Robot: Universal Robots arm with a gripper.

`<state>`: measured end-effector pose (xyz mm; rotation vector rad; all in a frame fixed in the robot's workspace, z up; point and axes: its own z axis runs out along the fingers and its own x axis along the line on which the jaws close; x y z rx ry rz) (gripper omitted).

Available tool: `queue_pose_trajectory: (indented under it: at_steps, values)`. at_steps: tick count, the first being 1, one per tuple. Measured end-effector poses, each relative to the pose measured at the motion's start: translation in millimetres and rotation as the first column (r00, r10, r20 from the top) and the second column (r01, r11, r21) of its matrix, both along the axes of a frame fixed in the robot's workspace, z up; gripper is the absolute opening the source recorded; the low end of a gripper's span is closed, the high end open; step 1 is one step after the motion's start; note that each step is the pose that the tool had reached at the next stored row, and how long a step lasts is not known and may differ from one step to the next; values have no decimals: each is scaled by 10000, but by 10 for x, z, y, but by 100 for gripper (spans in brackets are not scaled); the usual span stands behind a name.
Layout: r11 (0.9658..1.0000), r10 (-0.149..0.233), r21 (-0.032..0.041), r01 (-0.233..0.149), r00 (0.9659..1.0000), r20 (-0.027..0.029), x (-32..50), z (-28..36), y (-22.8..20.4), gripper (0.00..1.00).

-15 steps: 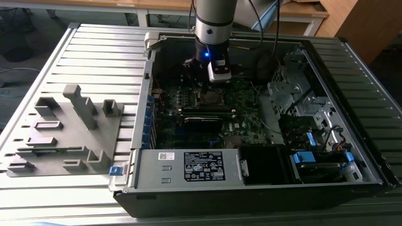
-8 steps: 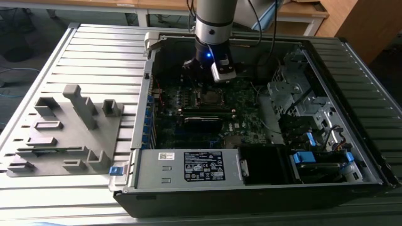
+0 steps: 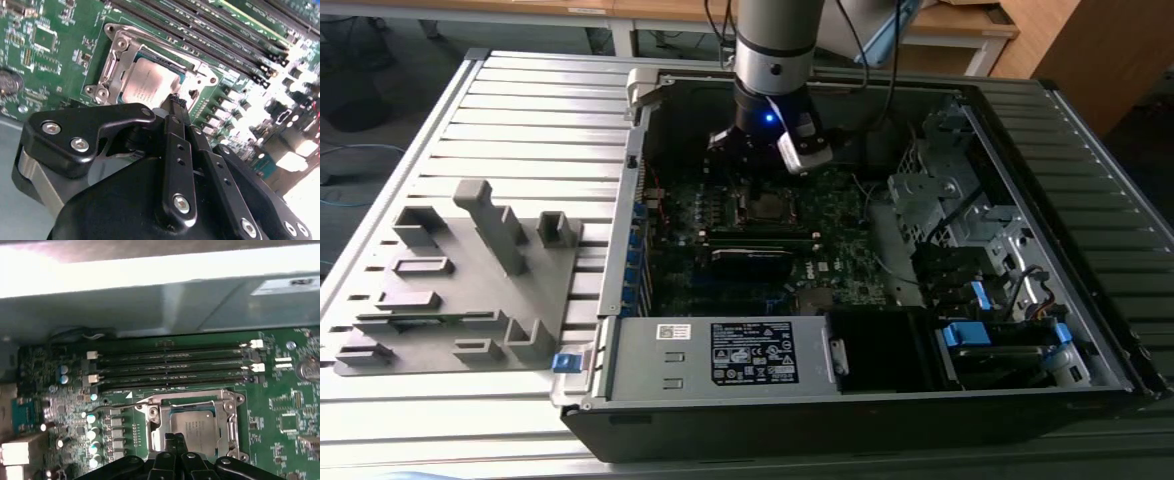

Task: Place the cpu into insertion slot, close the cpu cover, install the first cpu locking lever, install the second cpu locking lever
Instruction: 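Close the cpu cover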

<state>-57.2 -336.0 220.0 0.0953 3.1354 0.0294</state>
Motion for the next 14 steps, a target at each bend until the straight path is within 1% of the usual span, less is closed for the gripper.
queue_pose_trajectory:
  at_steps: [3, 4, 7, 8, 9, 10, 12, 13, 14]
  values:
    - [9986, 520, 1, -520, 9986, 1, 0, -4, 0, 11]
    - [9976, 690, 1, -690, 9976, 1, 0, -5, 0, 11]
    - [9929, 1186, 0, -1186, 9929, 4, 0, -10, 0, 11]
    - [9919, 1273, -1, -1273, 9919, 7, 0, -10, 0, 11]
    - [9915, 1300, -1, -1300, 9915, 15, 0, -11, 0, 11]
    - [9913, 1318, -3, -1318, 9913, 36, -1, -14, 0, 11]
    - [9908, 1353, -17, -1353, 9907, 132, -5, -24, 0, 11]
    - [9907, 1361, -22, -1361, 9906, 163, -8, -30, 0, 11]
    - [9907, 1361, -21, -1361, 9905, 170, -11, -34, 0, 11]
